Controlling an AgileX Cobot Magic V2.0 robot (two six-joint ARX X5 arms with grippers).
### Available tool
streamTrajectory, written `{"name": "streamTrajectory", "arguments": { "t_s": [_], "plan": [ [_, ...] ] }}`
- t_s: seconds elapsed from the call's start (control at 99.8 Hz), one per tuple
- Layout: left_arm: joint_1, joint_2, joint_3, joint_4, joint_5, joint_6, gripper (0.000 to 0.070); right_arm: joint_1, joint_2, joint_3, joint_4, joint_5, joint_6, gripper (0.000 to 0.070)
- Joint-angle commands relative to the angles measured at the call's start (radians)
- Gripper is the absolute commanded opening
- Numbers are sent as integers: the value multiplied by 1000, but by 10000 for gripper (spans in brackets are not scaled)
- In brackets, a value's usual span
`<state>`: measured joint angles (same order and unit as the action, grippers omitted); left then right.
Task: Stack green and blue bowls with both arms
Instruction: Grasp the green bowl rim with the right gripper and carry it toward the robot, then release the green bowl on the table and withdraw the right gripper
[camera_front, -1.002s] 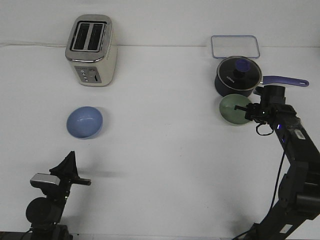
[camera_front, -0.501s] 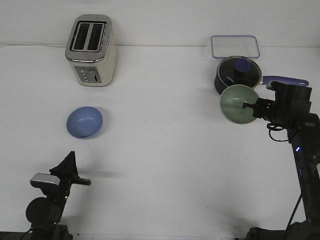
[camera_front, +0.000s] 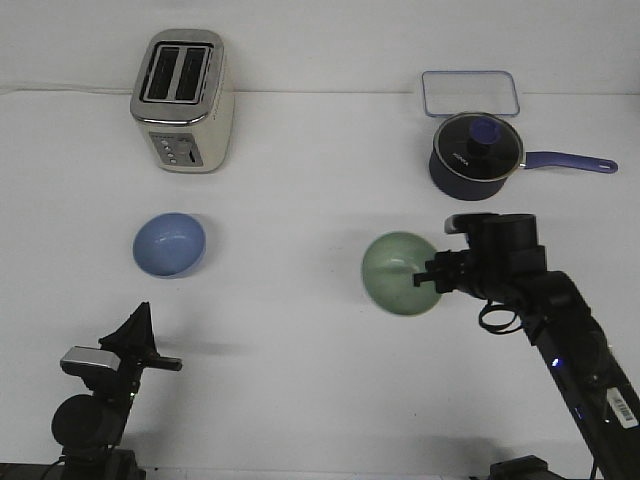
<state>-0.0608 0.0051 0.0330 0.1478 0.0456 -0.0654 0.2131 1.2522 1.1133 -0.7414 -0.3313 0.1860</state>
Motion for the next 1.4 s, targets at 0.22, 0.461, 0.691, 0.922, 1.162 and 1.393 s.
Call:
{"name": "streamTrajectory", "arguments": {
  "t_s": [0.22, 0.461, 0.691, 0.922, 1.162, 1.393],
  "plan": [
    [2, -2, -18, 11, 0, 1, 14, 261, 13, -128, 132, 97, 99, 0],
    [2, -2, -18, 11, 0, 1, 14, 409, 46, -177, 172, 169, 133, 0],
    [2, -2, -18, 11, 0, 1, 14, 490, 119, -196, 217, 227, 131, 0],
    [2, -2, -18, 11, 0, 1, 14, 501, 196, -198, 256, 239, 124, 0],
    [2, -2, -18, 11, 0, 0, 15, 501, 229, -198, 279, 245, 112, 22],
    [2, -2, -18, 11, 0, -7, 14, 492, 200, -197, 285, 229, 112, 297]
  ]
}}
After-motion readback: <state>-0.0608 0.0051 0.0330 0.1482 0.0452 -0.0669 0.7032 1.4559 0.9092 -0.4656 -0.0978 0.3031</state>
